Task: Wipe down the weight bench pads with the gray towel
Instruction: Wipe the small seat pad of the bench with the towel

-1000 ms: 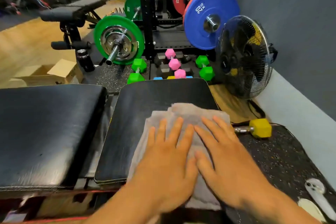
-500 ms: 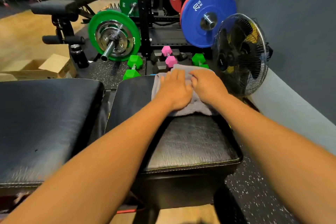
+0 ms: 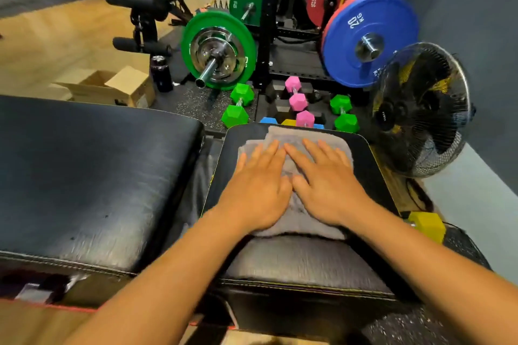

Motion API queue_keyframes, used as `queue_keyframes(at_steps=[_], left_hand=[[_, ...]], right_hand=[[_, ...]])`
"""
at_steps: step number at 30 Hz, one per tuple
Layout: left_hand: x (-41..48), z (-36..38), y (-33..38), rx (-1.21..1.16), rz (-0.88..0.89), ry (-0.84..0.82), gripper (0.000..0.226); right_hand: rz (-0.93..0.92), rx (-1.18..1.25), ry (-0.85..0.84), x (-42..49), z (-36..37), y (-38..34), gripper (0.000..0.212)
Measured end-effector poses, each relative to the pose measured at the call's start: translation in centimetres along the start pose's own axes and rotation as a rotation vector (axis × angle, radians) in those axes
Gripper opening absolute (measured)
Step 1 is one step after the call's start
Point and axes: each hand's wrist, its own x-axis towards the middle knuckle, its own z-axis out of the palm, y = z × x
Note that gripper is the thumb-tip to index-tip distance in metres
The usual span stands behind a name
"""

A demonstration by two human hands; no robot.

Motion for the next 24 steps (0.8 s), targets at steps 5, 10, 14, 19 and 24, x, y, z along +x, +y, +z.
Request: queue_keyframes(at_steps=[5,10,14,19,24], left_hand=[[4.0,-1.2,-3.1,-0.293,-0.194,0.282,0.049],[-2.5,-3.4,-1.8,-0.452,-0.333,0.401,0.023],[-8.6,-5.5,-2.7,-0.504,-0.398,0.41,0.041],[-10.8,-6.2,-4.5,-0.736,-0.46,0.479,0.032],[-10.4,-4.1,-4.1,-0.848,-0.595,0.359,0.025]], right_hand=[[-0.186,-0.053,0.013,8.5,0.3,-0.7,0.065],[-0.24,-0.093,-0.12,7.5,-0.2,-3.1,0.073],[-0.423,-0.132,-0.095,-3.7,-0.4,-7.5,0.076],[-0.49,-0.124,-0.069,-5.2,0.0,-8.2,0.068],[-0.077,-0.145,-0.07,9.8,1.0,-6.0,0.064]])
